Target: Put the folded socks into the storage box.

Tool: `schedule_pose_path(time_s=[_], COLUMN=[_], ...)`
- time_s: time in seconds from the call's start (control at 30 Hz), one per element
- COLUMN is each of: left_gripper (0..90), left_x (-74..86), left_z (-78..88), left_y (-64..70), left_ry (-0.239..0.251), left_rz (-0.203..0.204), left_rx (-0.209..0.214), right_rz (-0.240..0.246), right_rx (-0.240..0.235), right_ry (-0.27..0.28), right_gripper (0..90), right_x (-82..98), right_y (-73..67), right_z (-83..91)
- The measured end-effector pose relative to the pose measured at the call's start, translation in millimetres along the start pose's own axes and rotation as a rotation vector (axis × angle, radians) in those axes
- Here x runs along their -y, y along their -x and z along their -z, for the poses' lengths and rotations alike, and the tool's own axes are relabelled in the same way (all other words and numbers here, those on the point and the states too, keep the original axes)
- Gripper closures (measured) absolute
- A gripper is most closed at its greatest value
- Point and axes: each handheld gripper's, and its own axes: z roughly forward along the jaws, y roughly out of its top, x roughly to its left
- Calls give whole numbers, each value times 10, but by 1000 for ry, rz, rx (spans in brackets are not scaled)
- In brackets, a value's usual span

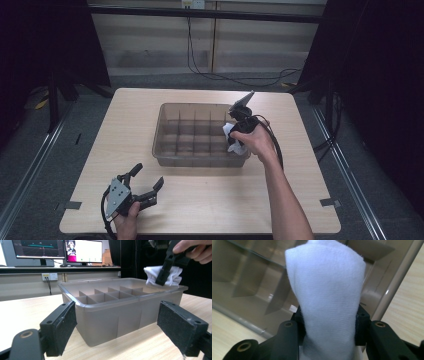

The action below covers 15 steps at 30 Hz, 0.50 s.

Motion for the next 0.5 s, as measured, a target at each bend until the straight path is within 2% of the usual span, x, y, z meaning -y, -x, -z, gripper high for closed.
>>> schedule_pose_path(time_s=[0.07, 0.23, 0.5], left_gripper=[156, 156, 156], left_x=[0, 0, 0], left_z=[0, 2, 2], left_y=[2, 0, -1], left_ry=[1, 2, 3], left_rz=[2, -3, -3], left_rx=[-2, -2, 0], right_rz=[-25, -46, -91], right_rx=[4, 17, 91], right_ry=[-18, -55, -112], right_gripper=[591, 591, 582], right_x=[2, 21, -14], right_y=[13, -10, -56], right_z=[-78, -176, -255])
